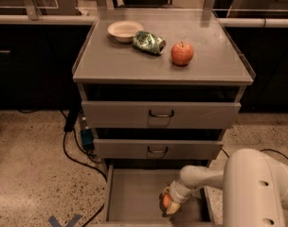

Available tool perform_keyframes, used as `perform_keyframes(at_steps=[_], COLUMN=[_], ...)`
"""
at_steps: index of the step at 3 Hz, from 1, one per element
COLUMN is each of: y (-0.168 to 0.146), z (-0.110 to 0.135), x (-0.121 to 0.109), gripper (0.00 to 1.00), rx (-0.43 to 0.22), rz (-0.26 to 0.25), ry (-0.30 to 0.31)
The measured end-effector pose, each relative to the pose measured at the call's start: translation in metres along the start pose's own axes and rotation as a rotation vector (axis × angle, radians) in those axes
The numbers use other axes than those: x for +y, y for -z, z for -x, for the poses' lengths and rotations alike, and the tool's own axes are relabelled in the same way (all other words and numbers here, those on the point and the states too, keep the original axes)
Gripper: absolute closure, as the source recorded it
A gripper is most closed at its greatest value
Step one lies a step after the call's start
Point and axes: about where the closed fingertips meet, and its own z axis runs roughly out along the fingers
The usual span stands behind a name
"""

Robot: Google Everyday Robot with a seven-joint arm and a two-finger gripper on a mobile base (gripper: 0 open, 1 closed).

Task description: Pick orange from bottom drawer and place on counter

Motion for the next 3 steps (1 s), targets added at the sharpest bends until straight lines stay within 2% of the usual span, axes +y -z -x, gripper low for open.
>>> perform_keyframes(at_steps=[1,2,3], y=[0.054,0.054,0.075], z=[0.028,0.028,0.039], x=[0.002,0.002,0.002], gripper=[1.00,1.00,1.00], rx=[0.025,0.025,0.025], rz=[-0.039,-0.039,-0.048], ry=[0.065,0.065,0.086])
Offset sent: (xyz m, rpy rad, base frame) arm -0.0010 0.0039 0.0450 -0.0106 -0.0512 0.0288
